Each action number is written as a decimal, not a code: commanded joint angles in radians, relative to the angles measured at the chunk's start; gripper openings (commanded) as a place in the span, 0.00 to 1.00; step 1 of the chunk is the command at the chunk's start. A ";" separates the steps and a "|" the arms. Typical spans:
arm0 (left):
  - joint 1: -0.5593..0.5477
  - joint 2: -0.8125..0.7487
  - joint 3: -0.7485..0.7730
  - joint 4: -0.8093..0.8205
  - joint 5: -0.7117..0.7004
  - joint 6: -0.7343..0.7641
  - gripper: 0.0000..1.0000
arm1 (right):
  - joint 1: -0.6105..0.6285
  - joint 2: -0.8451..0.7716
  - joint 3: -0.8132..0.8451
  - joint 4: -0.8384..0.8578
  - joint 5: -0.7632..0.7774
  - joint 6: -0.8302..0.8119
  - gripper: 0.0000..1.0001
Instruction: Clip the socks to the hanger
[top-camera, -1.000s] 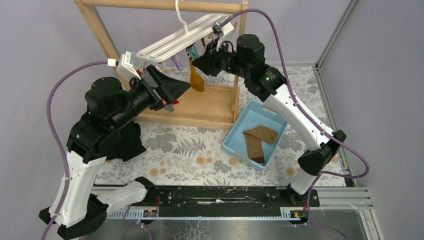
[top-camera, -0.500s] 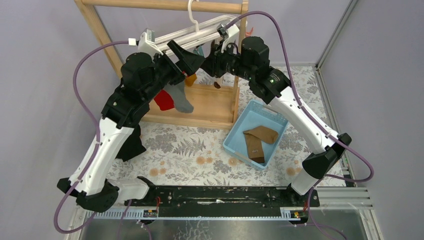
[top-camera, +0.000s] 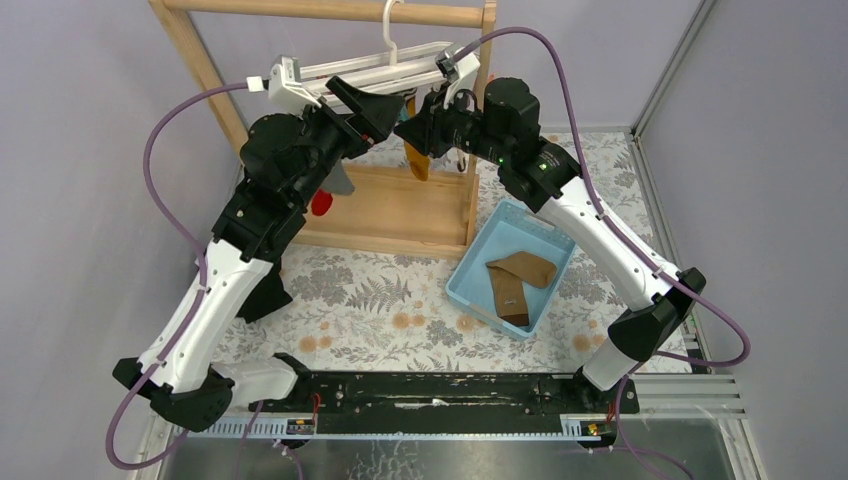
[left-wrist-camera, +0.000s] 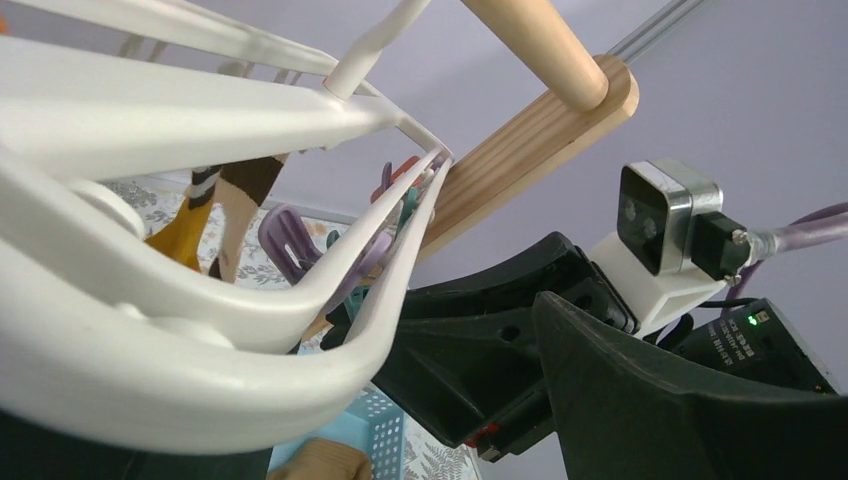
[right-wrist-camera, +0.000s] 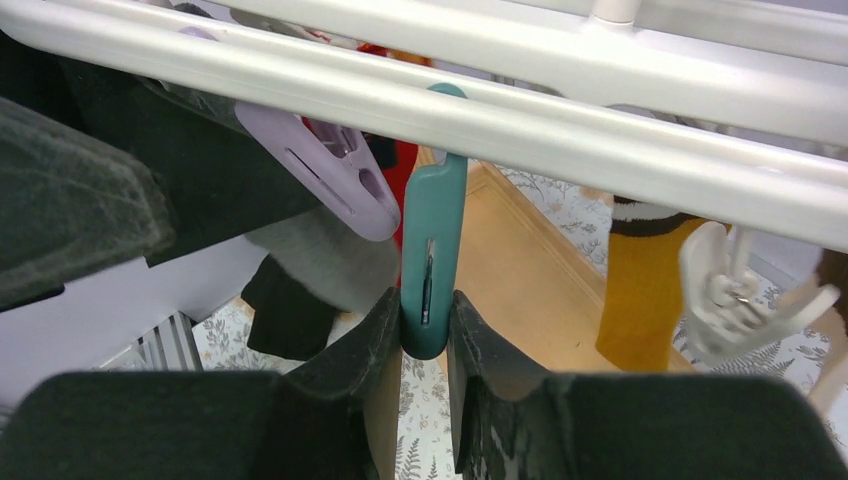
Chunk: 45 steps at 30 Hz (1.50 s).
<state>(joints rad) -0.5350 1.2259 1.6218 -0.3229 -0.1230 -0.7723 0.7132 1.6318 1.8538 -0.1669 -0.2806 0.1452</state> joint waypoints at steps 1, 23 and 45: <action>-0.001 -0.018 -0.049 0.181 0.036 -0.018 0.89 | 0.010 -0.047 0.011 0.051 -0.063 0.017 0.00; -0.250 -0.272 -0.369 0.222 -0.214 -0.022 0.82 | 0.008 0.001 0.046 0.063 -0.077 0.047 0.00; -0.254 0.000 0.009 0.138 -0.436 0.366 0.83 | 0.007 -0.064 -0.020 0.056 -0.079 0.019 0.00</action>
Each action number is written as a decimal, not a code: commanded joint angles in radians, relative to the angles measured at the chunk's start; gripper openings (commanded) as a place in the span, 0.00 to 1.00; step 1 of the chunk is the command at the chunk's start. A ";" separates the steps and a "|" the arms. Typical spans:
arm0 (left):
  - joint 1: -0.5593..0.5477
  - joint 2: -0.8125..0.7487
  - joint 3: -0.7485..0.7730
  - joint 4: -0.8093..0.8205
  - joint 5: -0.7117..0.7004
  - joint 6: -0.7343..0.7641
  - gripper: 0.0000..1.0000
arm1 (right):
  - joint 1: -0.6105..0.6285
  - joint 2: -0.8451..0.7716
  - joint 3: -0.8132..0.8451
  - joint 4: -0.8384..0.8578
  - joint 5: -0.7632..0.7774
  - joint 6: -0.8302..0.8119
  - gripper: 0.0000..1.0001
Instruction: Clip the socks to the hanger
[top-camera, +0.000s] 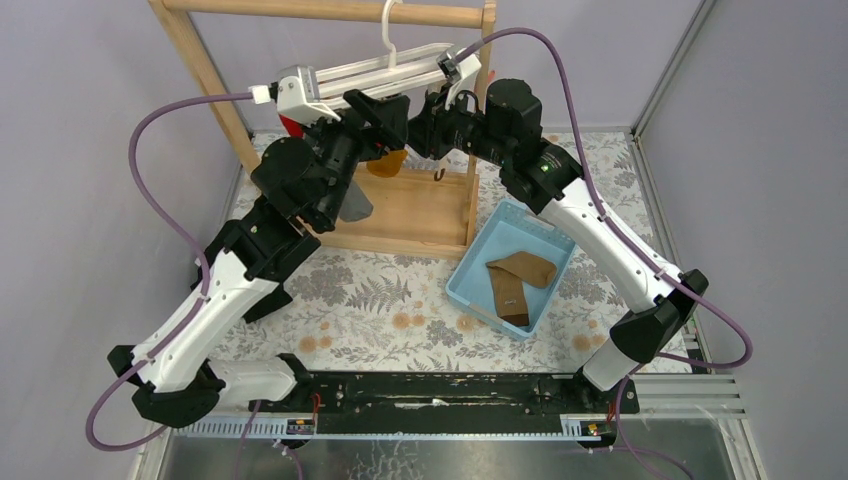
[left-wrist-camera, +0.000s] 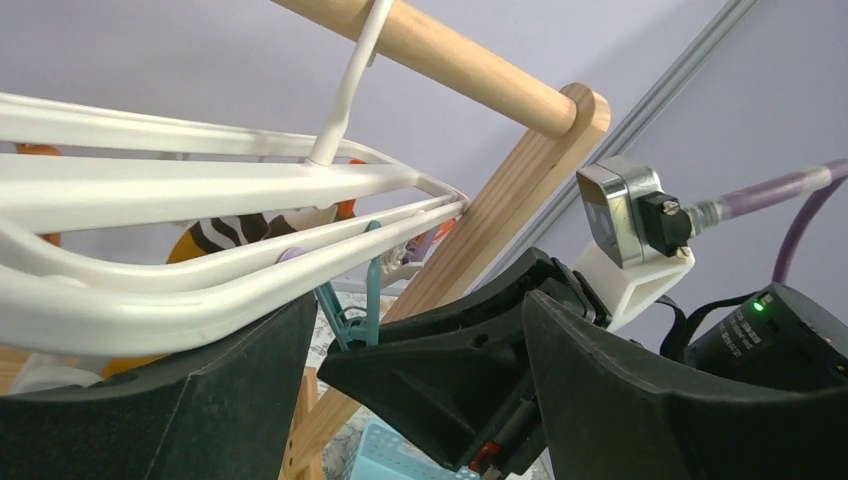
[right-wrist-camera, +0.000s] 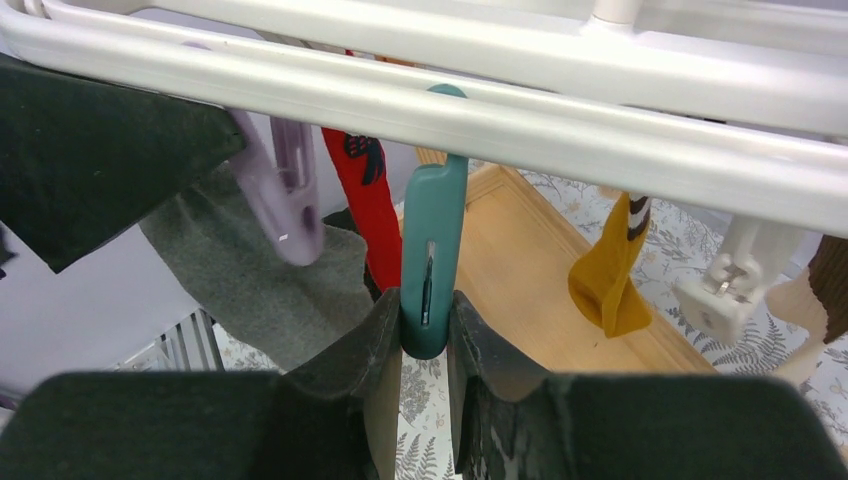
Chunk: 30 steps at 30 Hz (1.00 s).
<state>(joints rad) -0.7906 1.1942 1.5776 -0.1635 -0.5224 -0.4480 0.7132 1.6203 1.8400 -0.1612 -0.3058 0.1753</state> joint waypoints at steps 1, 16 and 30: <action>0.003 0.040 0.073 -0.038 -0.019 0.028 0.83 | 0.007 -0.053 -0.005 0.051 -0.053 -0.011 0.00; 0.076 0.073 0.117 -0.177 0.162 -0.140 0.82 | 0.006 -0.087 -0.029 0.055 -0.051 -0.005 0.00; 0.173 0.084 0.078 -0.143 0.260 -0.190 0.81 | 0.007 -0.144 -0.085 0.094 -0.033 0.005 0.00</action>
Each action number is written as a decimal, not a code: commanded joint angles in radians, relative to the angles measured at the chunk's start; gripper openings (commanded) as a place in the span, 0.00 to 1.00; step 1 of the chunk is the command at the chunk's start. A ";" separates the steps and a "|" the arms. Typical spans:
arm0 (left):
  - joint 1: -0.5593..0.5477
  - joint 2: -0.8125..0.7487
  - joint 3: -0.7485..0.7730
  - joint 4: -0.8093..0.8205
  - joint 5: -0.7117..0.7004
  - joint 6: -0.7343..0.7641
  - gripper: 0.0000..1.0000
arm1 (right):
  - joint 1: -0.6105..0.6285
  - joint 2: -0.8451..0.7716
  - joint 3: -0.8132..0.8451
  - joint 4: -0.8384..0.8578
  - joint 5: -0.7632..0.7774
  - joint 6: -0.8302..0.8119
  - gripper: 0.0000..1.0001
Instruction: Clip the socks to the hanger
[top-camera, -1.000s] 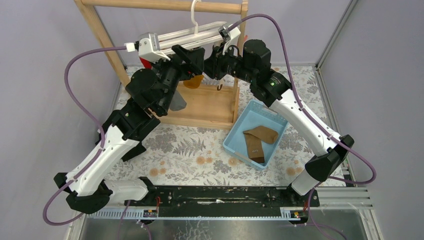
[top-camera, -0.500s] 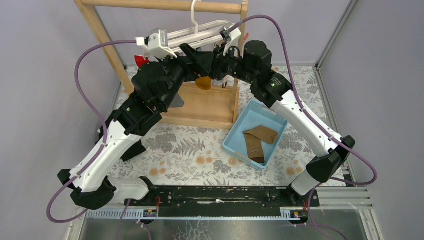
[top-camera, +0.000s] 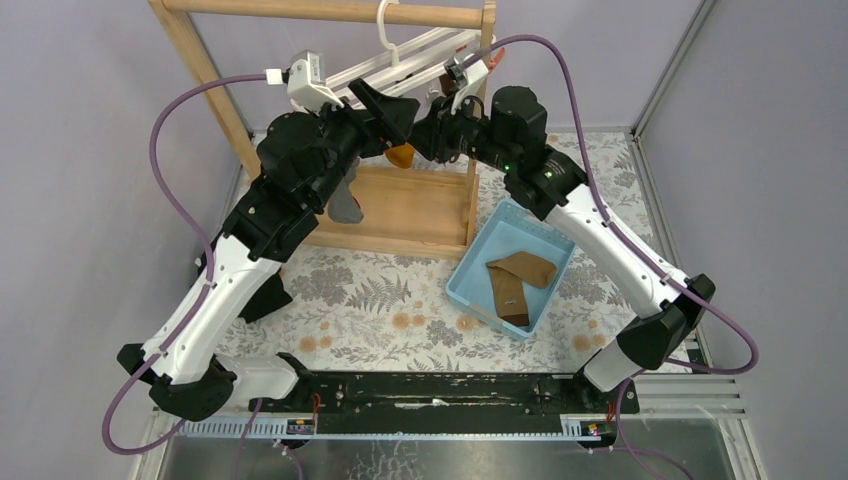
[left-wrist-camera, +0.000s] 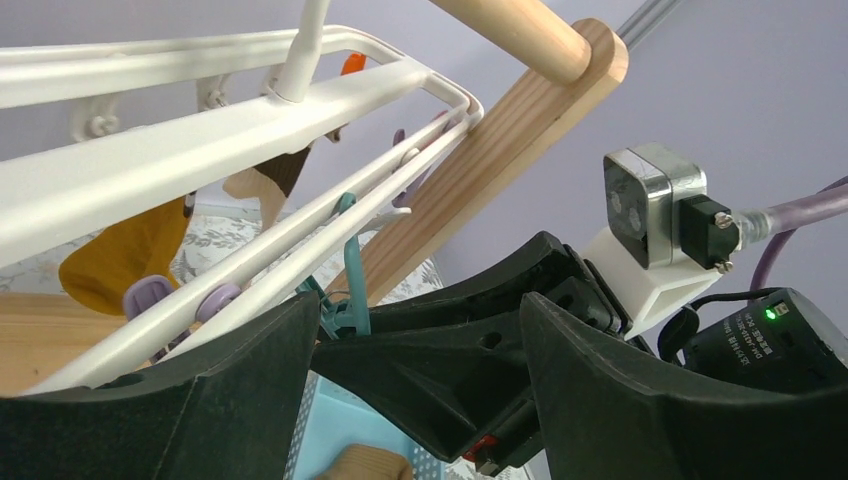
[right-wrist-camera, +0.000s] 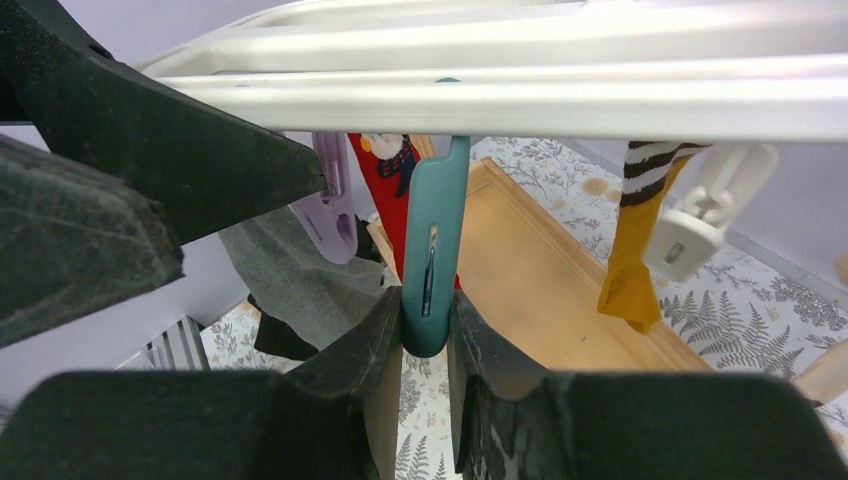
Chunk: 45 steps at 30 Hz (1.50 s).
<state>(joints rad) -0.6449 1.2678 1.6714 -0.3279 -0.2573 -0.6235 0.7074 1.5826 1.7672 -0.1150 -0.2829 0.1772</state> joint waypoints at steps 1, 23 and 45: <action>0.028 0.009 -0.022 0.025 0.004 -0.022 0.81 | 0.013 -0.113 -0.023 0.059 -0.059 0.006 0.00; 0.027 -0.115 -0.380 0.373 -0.037 -0.089 0.78 | 0.007 -0.114 -0.039 0.148 -0.128 0.070 0.00; 0.027 -0.043 -0.366 0.569 0.021 -0.086 0.75 | 0.005 -0.128 -0.074 0.147 -0.149 0.060 0.00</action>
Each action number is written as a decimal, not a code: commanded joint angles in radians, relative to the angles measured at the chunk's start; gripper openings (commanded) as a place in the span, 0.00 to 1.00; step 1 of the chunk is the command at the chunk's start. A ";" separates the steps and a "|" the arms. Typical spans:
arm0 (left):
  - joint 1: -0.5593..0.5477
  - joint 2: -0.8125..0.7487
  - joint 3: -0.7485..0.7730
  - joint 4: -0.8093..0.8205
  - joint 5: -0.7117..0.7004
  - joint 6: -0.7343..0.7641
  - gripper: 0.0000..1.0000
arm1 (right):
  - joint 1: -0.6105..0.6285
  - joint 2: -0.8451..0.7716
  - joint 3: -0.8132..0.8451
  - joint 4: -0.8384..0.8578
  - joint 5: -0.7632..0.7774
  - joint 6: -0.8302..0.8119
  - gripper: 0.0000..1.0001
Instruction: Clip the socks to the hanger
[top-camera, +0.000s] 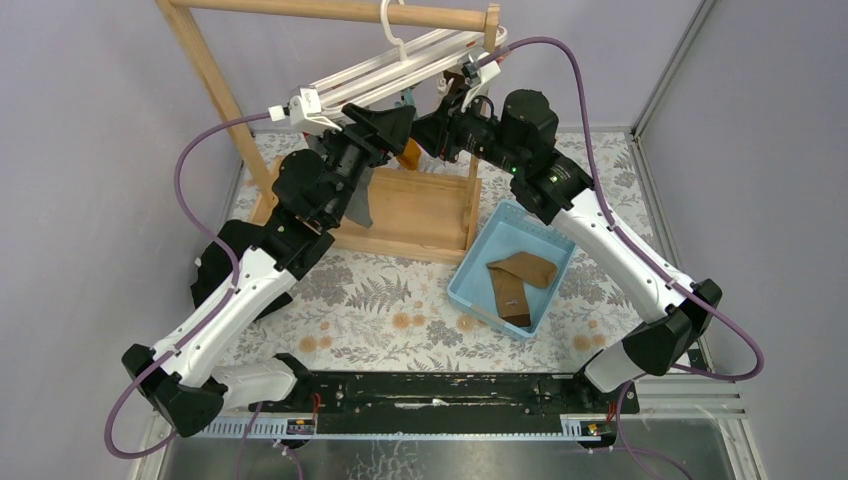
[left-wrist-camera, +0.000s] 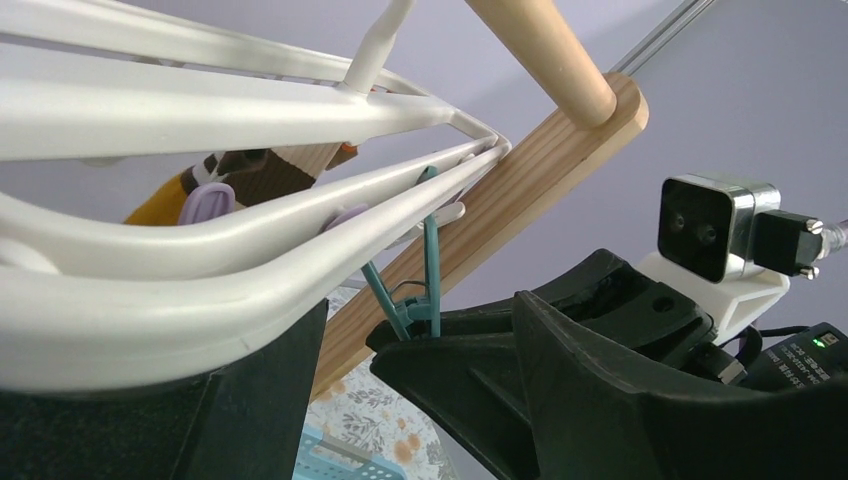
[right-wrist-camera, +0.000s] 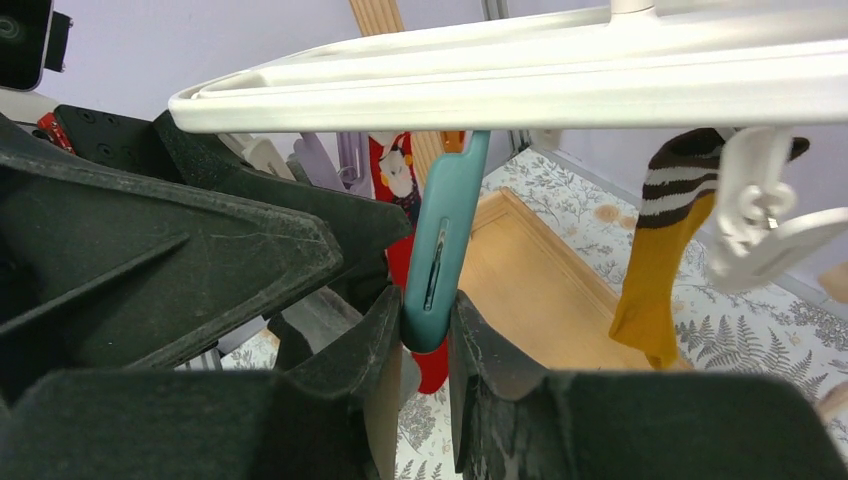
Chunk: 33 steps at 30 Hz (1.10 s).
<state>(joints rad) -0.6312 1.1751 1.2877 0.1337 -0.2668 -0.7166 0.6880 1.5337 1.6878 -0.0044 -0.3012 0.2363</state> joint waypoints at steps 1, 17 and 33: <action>0.013 0.056 0.021 0.113 0.037 0.005 0.75 | 0.025 -0.079 0.006 0.035 -0.132 0.001 0.00; 0.013 0.119 0.048 0.145 0.025 -0.016 0.72 | 0.024 -0.095 -0.007 0.018 -0.153 -0.013 0.00; 0.013 0.055 -0.044 0.221 -0.068 0.011 0.42 | 0.025 -0.079 -0.013 0.032 -0.171 0.000 0.00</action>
<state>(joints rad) -0.6323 1.2423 1.2621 0.2546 -0.2798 -0.7425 0.6842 1.5150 1.6665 -0.0082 -0.3550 0.2306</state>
